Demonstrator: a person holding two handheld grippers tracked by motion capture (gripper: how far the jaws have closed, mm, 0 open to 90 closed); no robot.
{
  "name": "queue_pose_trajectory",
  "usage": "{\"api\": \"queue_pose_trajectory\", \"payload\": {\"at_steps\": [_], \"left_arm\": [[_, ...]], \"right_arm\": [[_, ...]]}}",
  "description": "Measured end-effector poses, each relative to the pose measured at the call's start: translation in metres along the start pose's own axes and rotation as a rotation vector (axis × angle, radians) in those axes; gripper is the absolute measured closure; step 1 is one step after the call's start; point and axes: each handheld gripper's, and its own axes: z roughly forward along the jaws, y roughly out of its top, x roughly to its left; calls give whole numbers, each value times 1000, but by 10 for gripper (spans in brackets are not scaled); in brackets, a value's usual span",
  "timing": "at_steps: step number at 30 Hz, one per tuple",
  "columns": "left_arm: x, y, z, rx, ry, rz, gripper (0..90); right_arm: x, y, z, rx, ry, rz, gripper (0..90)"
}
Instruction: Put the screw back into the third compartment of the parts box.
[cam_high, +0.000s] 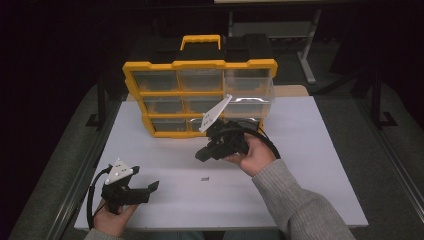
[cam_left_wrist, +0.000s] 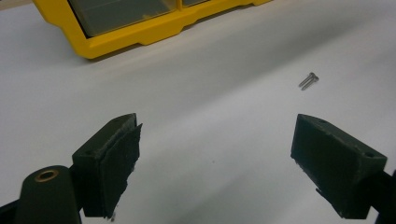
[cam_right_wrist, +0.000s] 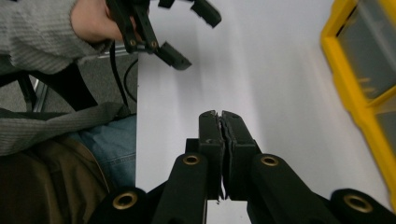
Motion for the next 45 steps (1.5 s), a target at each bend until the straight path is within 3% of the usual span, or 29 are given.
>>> {"api": "queue_pose_trajectory", "payload": {"at_steps": [9,10,18,23,26,28,29,31,41,45], "left_arm": [[1,0,-1,19,2,14,148],[0,0,0,4,0,-3,148],[1,0,-1,8,1,-7,148],[1,0,-1,17,1,-4,148],[1,0,-1,11,1,-10,148],[2,0,-1,5,3,-2,148],[3,0,-3,32,4,12,148],[3,0,-2,20,2,1,148],[3,0,-2,19,2,3,148],[4,0,-2,16,4,16,148]], "right_arm": [[-12,15,-47,-40,-37,16,864],[-13,17,-53,-38,-48,21,864],[-27,31,-94,-64,-95,41,864],[-36,37,-117,-80,-110,74,864],[-41,40,-128,-79,-138,73,864],[-42,43,-136,-73,-151,100,864],[-44,43,-139,-74,-158,104,864],[-49,44,-146,-74,-182,116,864],[-75,29,-158,-52,-240,235,862],[-83,21,-155,-43,-251,247,861]]}}
